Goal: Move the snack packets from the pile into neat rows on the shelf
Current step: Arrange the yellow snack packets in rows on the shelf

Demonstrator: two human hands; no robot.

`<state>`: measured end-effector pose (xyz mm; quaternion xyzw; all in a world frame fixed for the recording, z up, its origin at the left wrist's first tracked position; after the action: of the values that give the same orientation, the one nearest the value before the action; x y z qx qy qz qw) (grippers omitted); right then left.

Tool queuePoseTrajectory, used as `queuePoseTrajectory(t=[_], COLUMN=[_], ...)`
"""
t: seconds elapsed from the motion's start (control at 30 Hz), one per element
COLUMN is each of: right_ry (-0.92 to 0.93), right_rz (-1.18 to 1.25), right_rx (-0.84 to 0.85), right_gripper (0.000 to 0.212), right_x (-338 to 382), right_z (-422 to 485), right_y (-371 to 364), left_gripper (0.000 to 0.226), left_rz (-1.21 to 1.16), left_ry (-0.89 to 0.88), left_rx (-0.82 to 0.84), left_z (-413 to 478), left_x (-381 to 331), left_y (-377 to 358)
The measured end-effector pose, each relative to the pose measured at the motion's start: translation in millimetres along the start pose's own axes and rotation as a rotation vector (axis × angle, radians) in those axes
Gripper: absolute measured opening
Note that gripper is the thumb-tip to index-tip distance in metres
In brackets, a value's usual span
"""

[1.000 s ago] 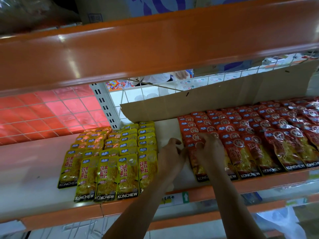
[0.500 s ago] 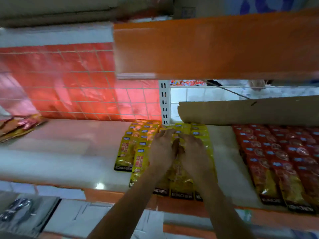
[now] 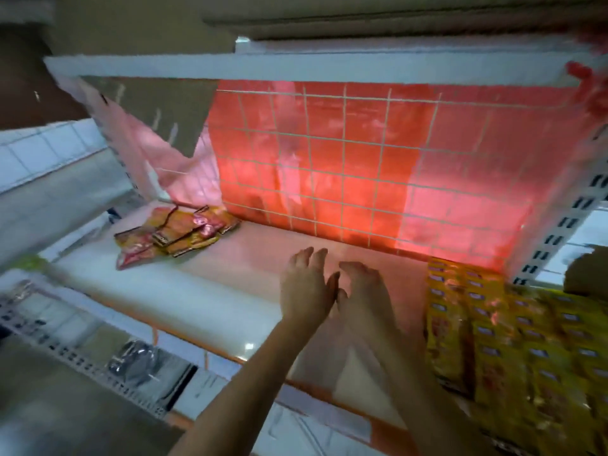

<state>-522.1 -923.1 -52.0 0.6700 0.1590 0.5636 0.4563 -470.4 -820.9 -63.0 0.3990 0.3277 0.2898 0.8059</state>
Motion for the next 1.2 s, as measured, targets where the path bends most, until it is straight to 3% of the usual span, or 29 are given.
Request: queuePoseTrajectory(t=[0.2, 0.57, 0.73, 0.93, 1.07, 1.2], right_ry=[0.075, 0.170, 0.170, 0.275, 0.216, 0.095], right_rz=[-0.050, -0.125, -0.061, -0.221, -0.167, -0.202], right_rx=[0.085, 0.190, 0.129, 0.223, 0.086, 0.050], right_gripper=[0.049, 0.049, 0.026, 0.048, 0.038, 0.034], right_x=[91, 195, 218, 220, 220, 209], right_z=[27, 105, 141, 158, 154, 157], right_y=[-79, -166, -206, -234, -234, -225], left_gripper=[0.054, 0.035, 0.044, 0.037, 0.036, 0.037], left_rz=[0.131, 0.244, 0.227, 0.218, 0.260, 0.324], left_ry=[0.172, 0.366, 0.421, 0.415, 0.428, 0.470], left_rx=[-0.007, -0.059, 0.108, 0.121, 0.104, 0.102], left_z=[-3, 30, 47, 47, 47, 44], left_x=[117, 272, 305, 322, 314, 300], left_y=[37, 67, 66, 53, 55, 57])
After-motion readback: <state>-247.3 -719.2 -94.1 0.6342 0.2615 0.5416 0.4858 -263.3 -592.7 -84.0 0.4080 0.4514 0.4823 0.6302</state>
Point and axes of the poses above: each hand's wrist, its own z-axis towards the middle knuckle, its own y-axis out of the back of the hand, x = y × z, the point moved 2 cm from there along z, towards the middle knuckle, and after that the axes turned 12 degrees about -y, right-handed, at the moved point
